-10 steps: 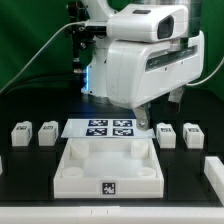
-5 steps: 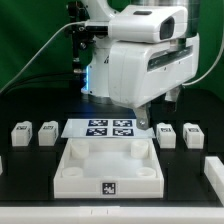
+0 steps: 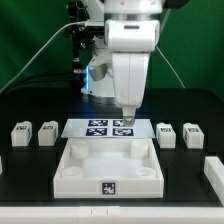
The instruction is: Assemble one leg
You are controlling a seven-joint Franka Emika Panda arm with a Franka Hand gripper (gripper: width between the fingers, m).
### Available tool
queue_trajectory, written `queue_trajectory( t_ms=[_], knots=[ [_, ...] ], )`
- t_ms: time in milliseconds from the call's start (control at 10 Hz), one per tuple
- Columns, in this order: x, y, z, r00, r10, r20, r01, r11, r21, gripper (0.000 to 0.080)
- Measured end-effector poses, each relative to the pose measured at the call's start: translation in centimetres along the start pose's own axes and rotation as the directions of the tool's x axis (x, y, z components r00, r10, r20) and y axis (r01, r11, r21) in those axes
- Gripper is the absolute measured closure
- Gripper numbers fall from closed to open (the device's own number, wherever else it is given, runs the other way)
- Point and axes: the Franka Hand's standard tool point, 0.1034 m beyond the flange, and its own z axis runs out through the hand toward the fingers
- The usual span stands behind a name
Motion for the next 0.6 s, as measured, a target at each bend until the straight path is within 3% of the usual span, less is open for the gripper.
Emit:
queue_trajectory(
  t_ms=[100,300,600],
  knots=[
    [-0.8,-0.6,1.0,1.000,-0.013,-0.005,0.013,1.000,0.001,0.0150],
    [-1.9,-1.5,3.4,1.000,-0.004,-0.018,0.004,1.000,-0.022,0.0150],
    [-2.1,-1.9,5.9,0.999,0.010,-0.031,-0.010,1.000,-0.016,0.0150]
  ],
)
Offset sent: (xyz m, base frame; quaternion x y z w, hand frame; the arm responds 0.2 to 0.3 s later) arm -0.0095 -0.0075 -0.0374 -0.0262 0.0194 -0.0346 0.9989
